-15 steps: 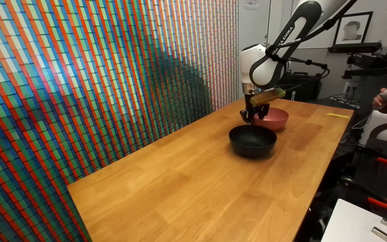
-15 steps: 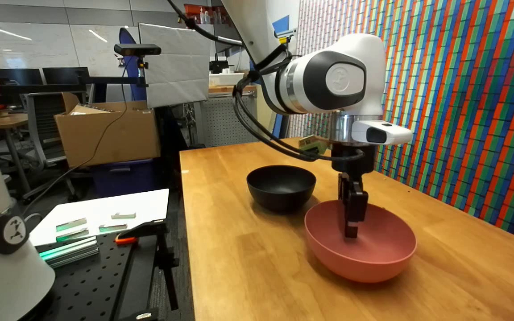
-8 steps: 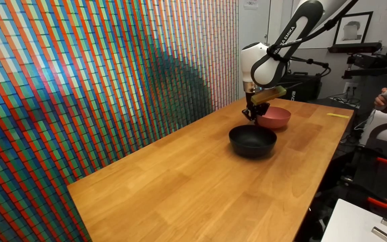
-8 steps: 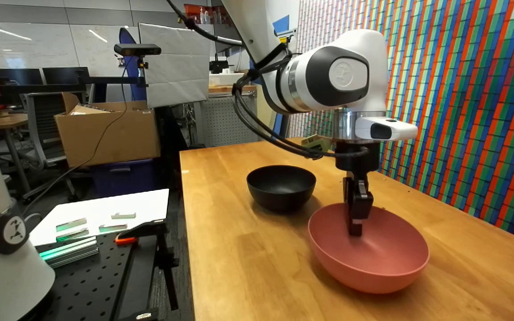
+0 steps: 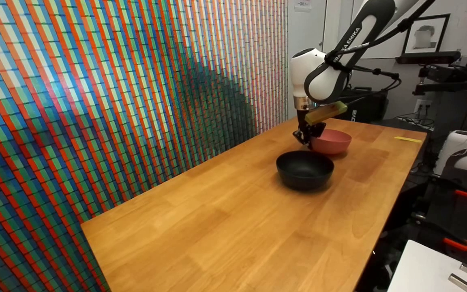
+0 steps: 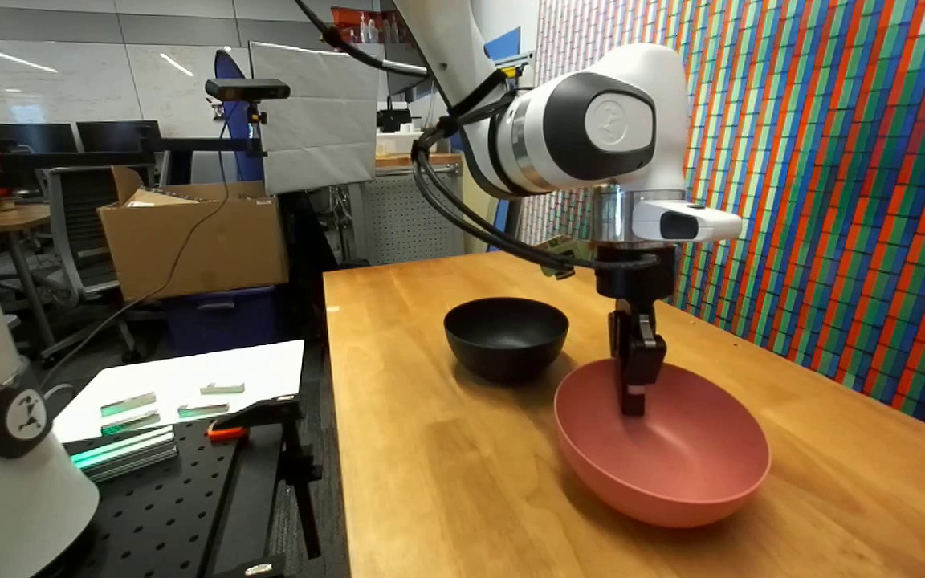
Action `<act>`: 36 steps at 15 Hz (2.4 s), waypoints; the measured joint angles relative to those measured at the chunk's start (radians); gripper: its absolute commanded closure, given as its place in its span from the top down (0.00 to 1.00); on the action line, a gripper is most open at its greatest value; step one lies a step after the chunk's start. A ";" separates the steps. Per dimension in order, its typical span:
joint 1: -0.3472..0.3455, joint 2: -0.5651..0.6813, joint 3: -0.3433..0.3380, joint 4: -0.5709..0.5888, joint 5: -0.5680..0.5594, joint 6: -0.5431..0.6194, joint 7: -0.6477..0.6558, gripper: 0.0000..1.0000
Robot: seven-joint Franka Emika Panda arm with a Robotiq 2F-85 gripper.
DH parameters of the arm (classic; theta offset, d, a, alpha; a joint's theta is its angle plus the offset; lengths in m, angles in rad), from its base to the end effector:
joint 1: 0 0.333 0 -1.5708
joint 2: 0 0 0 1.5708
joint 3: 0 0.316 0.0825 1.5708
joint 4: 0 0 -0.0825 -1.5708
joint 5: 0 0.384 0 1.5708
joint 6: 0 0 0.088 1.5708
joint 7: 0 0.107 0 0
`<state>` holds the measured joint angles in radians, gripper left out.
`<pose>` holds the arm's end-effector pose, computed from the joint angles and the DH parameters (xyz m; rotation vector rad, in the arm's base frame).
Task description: Put the peach bowl in the black bowl
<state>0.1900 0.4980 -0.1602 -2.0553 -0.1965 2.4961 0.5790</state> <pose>0.5874 0.0189 0.1891 2.8924 -0.5434 0.0056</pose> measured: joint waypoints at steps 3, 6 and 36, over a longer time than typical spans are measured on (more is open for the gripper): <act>0.016 -0.050 0.019 -0.060 -0.015 0.002 -0.047 0.06; 0.033 -0.113 0.058 -0.144 -0.020 0.004 -0.089 0.06; 0.066 -0.483 0.334 -0.525 -0.564 0.414 0.200 0.06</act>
<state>0.2556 0.0147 0.1738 -2.5807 -0.7602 2.9103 0.7792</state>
